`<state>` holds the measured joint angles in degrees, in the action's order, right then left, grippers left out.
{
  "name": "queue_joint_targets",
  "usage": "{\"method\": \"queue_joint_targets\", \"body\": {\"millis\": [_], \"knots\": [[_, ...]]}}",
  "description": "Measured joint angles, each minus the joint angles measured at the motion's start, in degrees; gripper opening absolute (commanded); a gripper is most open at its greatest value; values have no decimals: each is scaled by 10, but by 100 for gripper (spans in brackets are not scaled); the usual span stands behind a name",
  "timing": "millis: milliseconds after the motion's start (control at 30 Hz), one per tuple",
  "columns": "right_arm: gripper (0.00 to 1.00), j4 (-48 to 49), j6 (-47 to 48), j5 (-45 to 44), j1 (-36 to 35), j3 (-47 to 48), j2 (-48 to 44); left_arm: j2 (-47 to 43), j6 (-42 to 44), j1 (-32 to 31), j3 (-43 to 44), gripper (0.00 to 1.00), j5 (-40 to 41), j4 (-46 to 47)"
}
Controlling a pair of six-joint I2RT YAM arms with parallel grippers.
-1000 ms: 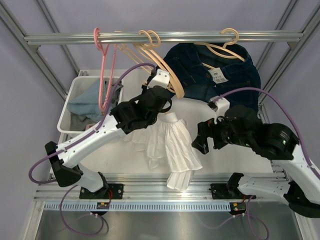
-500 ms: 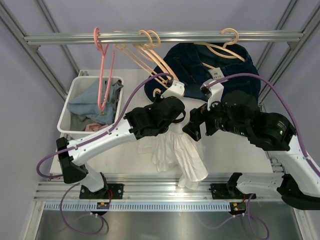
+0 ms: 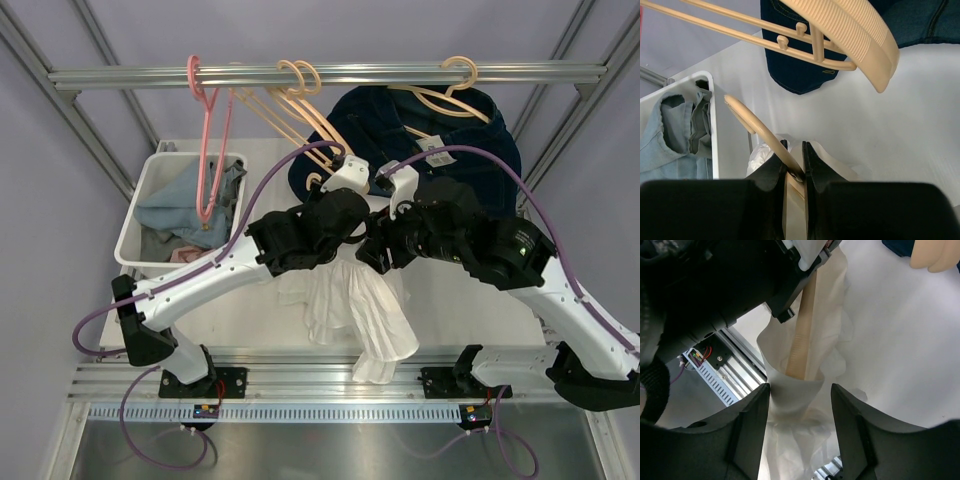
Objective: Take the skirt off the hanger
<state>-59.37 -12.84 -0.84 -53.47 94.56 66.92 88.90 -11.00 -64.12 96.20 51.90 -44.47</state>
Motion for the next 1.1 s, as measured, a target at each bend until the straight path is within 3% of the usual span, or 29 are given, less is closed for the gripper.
{"method": "queue_joint_targets", "body": {"millis": [267,367,433,600,633,700,733,833,967,1000,1100], "knots": [[61,-3,0,5,0,-3,7,5,0,0,9,0,0,3],[51,-3,0,6,0,-4,8,11,1,0,14,0,0,5],[36,-3,-1,6,0,-4,11,15,1,0,16,0,0,5],[37,-7,-5,3,2,-3,24,22,3,1,16,0,0,4],[25,-7,-5,3,3,-3,25,22,3,2,16,0,0,4],[17,-9,-3,-1,3,0,28,23,3,2,16,0,2,2],[17,-12,-5,-4,3,2,29,23,2,2,16,0,3,0],[32,-17,-6,-12,3,6,34,24,2,3,16,0,4,0],[35,-16,-6,-12,3,6,34,24,2,3,16,0,4,0],[43,-16,-6,-12,3,6,34,24,2,3,16,0,4,1],[43,-17,-7,-13,5,6,34,24,2,3,16,0,3,9]]}}
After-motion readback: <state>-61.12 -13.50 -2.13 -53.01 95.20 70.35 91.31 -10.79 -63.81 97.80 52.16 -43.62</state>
